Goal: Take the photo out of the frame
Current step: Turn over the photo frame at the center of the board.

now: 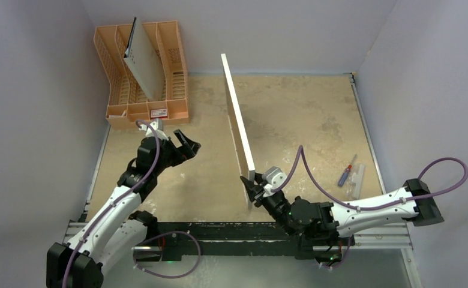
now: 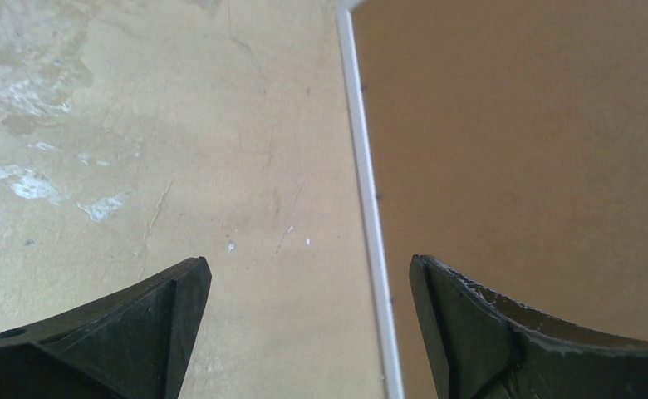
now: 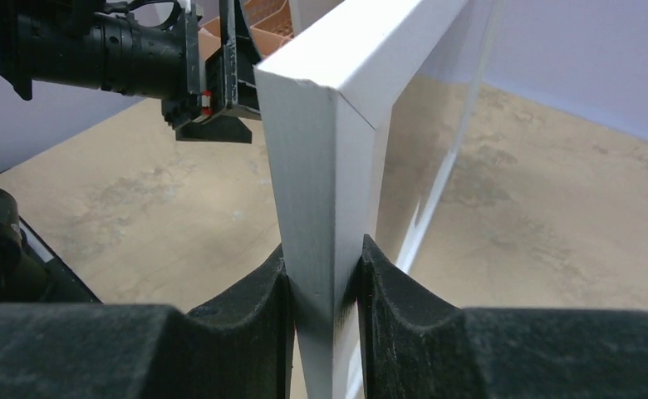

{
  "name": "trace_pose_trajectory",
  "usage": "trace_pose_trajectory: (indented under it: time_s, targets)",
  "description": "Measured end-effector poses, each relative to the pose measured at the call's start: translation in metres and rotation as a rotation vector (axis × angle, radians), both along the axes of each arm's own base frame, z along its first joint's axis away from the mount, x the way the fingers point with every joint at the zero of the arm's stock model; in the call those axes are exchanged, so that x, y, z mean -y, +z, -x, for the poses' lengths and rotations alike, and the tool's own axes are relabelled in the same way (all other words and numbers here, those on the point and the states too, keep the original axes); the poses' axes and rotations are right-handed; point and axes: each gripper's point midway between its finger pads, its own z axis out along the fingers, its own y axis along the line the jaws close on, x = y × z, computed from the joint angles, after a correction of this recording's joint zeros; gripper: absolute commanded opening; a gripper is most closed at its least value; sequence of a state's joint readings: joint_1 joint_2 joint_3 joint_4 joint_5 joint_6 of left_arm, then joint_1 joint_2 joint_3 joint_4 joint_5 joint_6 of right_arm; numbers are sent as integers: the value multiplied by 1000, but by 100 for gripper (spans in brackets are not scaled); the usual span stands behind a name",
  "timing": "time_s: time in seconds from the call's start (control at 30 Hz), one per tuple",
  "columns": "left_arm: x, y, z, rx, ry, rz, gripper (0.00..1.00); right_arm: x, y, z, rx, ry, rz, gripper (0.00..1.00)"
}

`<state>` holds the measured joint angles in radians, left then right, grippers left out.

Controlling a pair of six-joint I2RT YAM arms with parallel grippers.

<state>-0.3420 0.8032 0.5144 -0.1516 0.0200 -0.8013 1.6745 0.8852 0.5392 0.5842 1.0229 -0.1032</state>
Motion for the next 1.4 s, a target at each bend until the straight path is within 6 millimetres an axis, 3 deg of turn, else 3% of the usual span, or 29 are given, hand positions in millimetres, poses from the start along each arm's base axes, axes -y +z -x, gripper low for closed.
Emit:
trace_pose_trajectory:
  time_s: [0.63, 1.0, 1.13, 1.4]
  targets:
    - [16, -44, 11, -93, -103, 13, 95, 41, -64, -25, -425, -323, -429, 18]
    - [18, -77, 28, -136, -179, -24, 95, 39, -124, -16, -697, -351, -664, 21]
    - [11, -82, 33, -144, -183, -75, 95, 42, -142, -14, -780, -369, -746, 25]
    - [5, -89, 40, -146, -182, -103, 95, 52, -177, -11, -902, -389, -873, 26]
